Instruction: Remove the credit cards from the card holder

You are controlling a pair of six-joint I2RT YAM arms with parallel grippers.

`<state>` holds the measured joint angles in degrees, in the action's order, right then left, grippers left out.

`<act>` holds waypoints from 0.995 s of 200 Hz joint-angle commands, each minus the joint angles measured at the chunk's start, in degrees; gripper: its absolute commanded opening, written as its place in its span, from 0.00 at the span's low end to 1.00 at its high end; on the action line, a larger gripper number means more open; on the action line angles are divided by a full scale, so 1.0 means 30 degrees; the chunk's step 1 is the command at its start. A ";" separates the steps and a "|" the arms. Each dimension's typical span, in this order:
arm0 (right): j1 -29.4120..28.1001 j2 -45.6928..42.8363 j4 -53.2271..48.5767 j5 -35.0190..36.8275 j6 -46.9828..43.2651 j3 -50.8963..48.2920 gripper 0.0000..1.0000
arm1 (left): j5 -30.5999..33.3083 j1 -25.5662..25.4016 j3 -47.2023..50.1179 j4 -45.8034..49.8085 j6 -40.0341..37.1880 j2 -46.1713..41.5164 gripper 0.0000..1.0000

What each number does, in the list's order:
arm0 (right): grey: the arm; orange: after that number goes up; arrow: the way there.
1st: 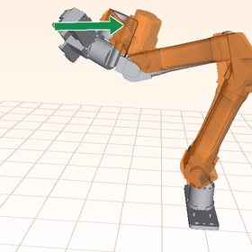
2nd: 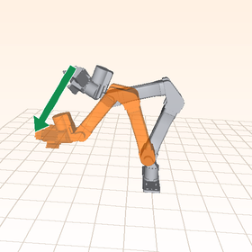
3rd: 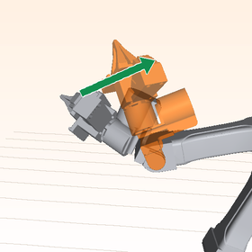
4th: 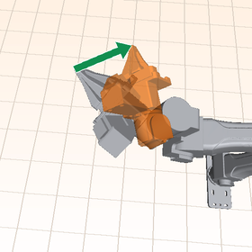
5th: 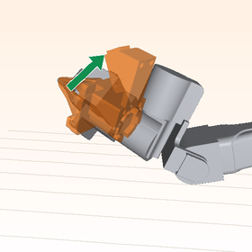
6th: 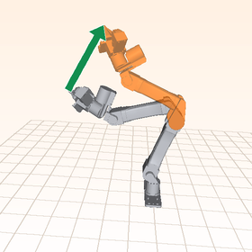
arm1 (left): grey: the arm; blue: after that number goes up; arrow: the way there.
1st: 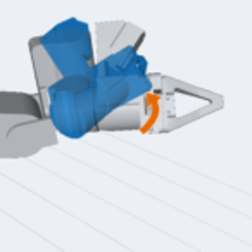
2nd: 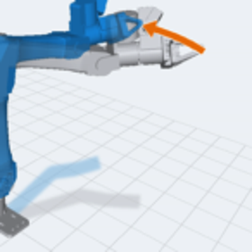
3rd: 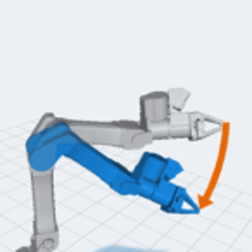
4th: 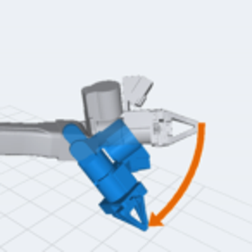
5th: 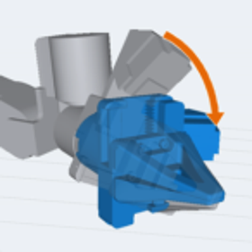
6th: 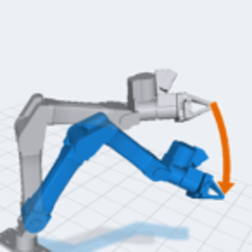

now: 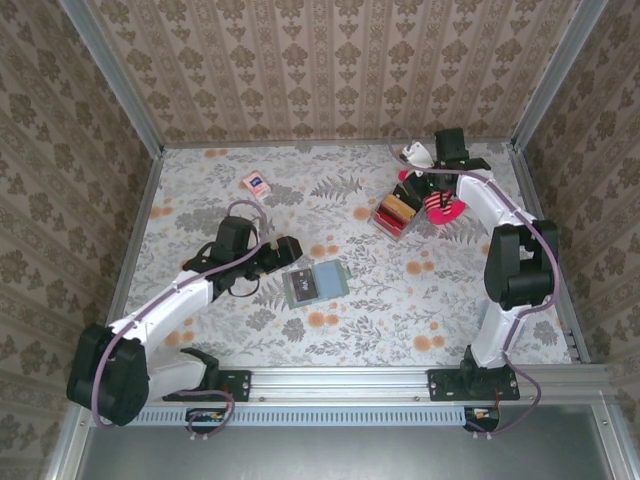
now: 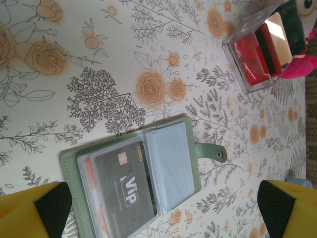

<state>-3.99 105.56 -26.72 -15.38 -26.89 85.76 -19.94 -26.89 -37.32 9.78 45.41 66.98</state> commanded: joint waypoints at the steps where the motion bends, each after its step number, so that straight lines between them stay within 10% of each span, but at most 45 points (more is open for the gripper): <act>1: 0.0042 -0.1212 0.0200 -0.0864 0.1496 -0.0017 0.23 | -0.0092 0.0117 0.0311 -0.0126 0.0216 -0.0470 1.00; 91: -0.1521 -0.7219 0.2261 -0.1209 1.3739 -0.5321 0.48 | 0.0955 -0.0061 0.0779 0.0951 0.0687 -0.1145 1.00; 199: -1.1097 -0.6578 0.1522 0.0391 1.9078 -0.7399 0.52 | 0.1471 -0.0217 0.1831 0.0870 0.0869 -0.0338 1.00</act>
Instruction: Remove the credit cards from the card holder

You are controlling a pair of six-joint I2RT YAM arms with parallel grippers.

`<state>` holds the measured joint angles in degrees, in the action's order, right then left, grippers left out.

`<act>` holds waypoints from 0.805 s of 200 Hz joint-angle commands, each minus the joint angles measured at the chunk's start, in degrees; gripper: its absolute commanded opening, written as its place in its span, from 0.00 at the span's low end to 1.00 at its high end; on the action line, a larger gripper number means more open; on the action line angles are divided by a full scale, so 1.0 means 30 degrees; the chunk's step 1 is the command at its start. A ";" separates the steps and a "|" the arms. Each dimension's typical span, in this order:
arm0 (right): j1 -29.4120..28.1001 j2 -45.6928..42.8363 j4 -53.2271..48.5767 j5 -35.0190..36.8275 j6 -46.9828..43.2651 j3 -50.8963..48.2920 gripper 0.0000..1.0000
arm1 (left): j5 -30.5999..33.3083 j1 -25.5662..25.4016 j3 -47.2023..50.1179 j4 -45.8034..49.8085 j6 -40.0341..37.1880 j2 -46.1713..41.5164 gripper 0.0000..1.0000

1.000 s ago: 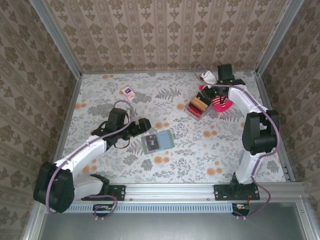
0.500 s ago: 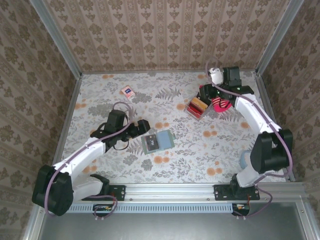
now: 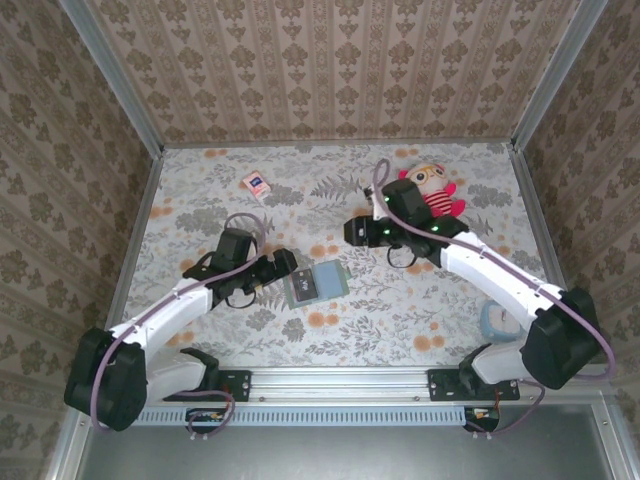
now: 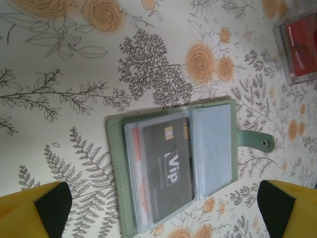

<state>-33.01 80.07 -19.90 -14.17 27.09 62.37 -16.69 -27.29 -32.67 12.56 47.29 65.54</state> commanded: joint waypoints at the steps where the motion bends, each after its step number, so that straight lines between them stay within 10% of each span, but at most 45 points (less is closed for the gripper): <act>1: -0.1492 0.1983 -0.0750 -0.0016 0.1094 0.0424 0.52 | 0.0411 -0.0094 0.0281 -0.0055 0.0253 0.0135 1.00; 161: -0.2165 1.0615 -0.2991 0.0038 0.0367 0.2780 0.53 | 0.1503 -0.0102 0.0107 0.0721 0.0065 0.0128 1.00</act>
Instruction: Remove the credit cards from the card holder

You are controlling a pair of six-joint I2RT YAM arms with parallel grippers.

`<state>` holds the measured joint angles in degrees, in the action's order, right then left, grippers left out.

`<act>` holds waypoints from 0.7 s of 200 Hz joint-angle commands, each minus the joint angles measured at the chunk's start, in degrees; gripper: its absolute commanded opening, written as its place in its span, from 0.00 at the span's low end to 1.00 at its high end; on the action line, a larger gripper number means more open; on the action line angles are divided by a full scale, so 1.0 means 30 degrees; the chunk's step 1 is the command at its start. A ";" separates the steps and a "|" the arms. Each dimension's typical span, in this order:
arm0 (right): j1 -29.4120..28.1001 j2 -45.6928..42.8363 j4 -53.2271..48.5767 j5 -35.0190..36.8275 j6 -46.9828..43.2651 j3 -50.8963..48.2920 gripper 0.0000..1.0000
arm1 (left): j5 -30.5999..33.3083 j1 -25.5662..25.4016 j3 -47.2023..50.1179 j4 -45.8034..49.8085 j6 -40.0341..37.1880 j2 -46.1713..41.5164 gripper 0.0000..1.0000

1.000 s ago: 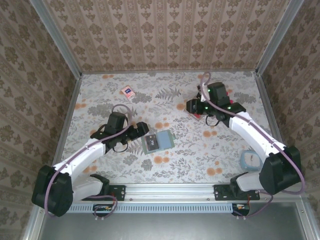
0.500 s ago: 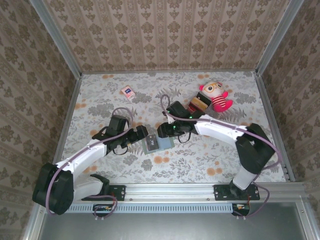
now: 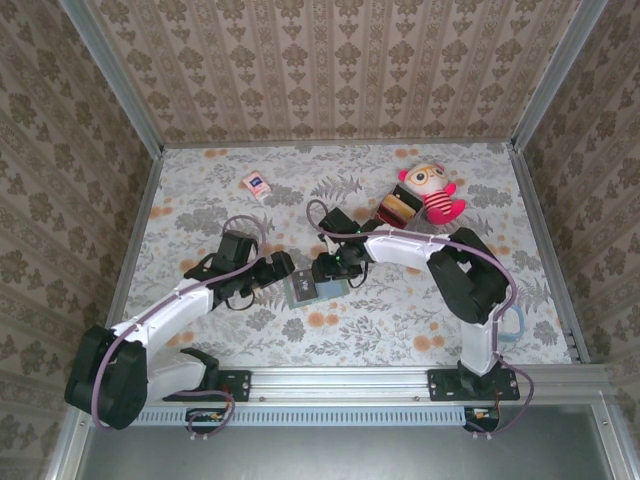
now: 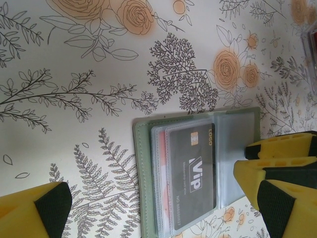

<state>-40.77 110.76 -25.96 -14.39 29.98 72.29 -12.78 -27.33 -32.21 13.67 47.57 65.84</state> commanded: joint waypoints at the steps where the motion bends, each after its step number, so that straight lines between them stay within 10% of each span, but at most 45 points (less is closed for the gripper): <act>1: 0.0444 0.0381 -0.0965 0.0111 -0.0606 -0.0565 0.53 | 0.0193 -0.0102 -0.0046 0.0343 -0.0019 0.0010 1.00; 140: 0.2752 -0.4722 0.1120 -0.0007 -0.0008 -0.4736 0.55 | -0.1239 -0.1875 -0.0878 -0.2147 0.1214 0.2163 0.89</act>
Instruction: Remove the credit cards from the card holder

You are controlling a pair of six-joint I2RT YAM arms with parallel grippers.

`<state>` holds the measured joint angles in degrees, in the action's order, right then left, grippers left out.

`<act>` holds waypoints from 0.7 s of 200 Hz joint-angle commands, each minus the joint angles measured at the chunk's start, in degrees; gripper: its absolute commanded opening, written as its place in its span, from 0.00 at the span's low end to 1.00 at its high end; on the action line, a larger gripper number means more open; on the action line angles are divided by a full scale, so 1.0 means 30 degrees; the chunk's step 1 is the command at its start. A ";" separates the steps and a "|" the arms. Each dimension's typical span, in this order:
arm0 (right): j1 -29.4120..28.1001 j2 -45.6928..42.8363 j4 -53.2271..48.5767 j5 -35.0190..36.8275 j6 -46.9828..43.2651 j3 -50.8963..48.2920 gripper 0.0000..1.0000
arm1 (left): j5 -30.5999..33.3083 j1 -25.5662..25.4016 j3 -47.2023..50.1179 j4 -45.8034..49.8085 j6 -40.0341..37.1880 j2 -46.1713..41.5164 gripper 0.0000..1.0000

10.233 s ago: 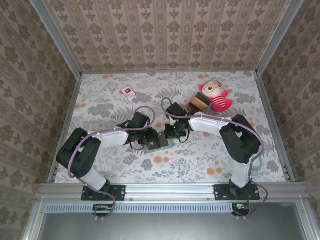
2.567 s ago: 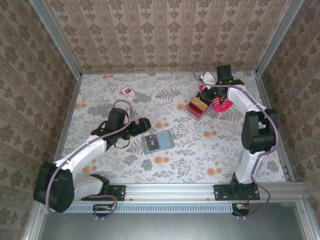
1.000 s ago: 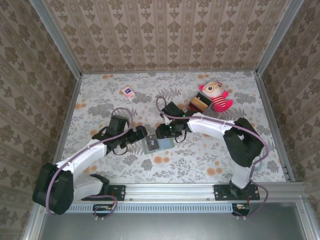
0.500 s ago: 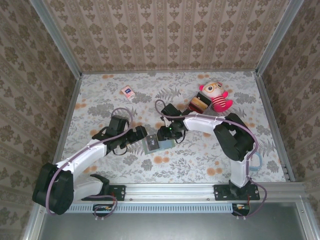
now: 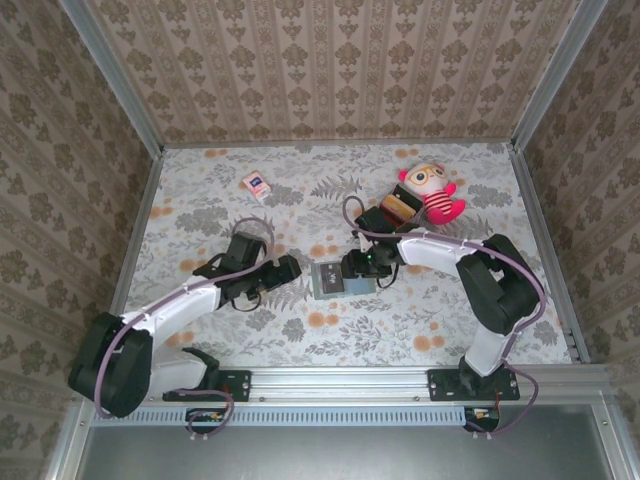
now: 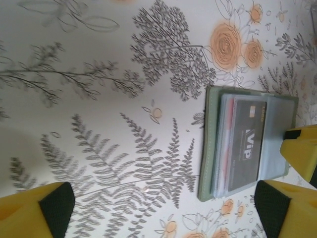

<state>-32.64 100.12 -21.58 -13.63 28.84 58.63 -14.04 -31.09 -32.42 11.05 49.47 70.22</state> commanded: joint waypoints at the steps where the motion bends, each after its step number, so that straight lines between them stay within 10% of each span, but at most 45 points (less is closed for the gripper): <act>1: 0.0041 -0.1203 -0.0277 -0.0335 0.0359 -0.0181 0.55 | -0.0836 -0.0666 -0.0829 -0.1321 0.0584 0.0750 0.88; 64: 0.0071 -0.0793 0.0998 -0.3980 0.0279 -0.0208 0.44 | -0.0686 -0.2196 -0.2325 -0.2158 0.0858 0.3376 0.42; 140: 0.0999 0.0841 0.2286 -0.5908 0.0156 -0.0311 0.24 | -0.0684 -0.3068 -0.3553 -0.3619 0.1607 0.6336 0.22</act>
<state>-30.76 100.22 -16.53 -26.96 29.78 58.13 -16.21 -40.21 -41.63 2.22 53.06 87.68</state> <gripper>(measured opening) 0.263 0.237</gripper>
